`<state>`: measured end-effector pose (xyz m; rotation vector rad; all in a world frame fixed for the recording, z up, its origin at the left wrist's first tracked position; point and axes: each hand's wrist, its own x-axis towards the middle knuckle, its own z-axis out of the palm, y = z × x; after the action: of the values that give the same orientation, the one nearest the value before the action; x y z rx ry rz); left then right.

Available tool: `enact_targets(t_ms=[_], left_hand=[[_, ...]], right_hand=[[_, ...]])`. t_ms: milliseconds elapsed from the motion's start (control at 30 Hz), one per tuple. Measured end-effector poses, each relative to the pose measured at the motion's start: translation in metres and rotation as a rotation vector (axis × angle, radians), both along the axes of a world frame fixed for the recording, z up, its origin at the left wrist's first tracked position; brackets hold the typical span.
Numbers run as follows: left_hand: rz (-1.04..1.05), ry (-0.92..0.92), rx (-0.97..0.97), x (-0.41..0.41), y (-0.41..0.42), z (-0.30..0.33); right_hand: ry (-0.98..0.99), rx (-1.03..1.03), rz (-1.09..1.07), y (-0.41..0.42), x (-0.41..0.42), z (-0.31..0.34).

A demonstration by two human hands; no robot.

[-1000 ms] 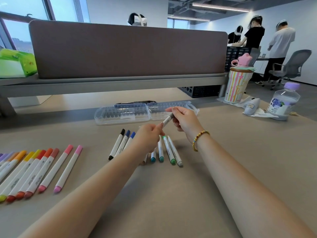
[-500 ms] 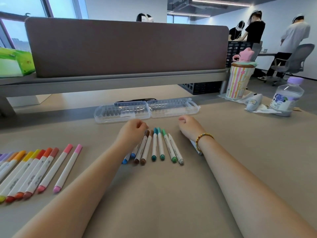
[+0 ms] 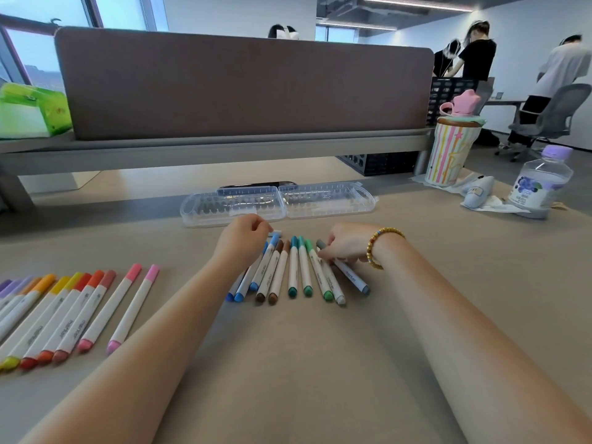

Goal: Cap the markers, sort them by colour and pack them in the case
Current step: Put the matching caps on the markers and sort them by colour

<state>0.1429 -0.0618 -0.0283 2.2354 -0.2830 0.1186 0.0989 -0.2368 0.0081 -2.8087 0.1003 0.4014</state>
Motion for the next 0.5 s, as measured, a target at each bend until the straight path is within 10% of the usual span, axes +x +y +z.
enact_targets(t_ms=[300,500], left_hand=[[-0.032,0.016,-0.015,0.000,0.003,-0.001],[-0.064,0.029,-0.029,-0.001,0.001,0.004]], right_hand=[[0.064,-0.196,0.085,0.019,-0.002,0.004],[0.091,0.302,-0.104,-0.002,0.008,0.012]])
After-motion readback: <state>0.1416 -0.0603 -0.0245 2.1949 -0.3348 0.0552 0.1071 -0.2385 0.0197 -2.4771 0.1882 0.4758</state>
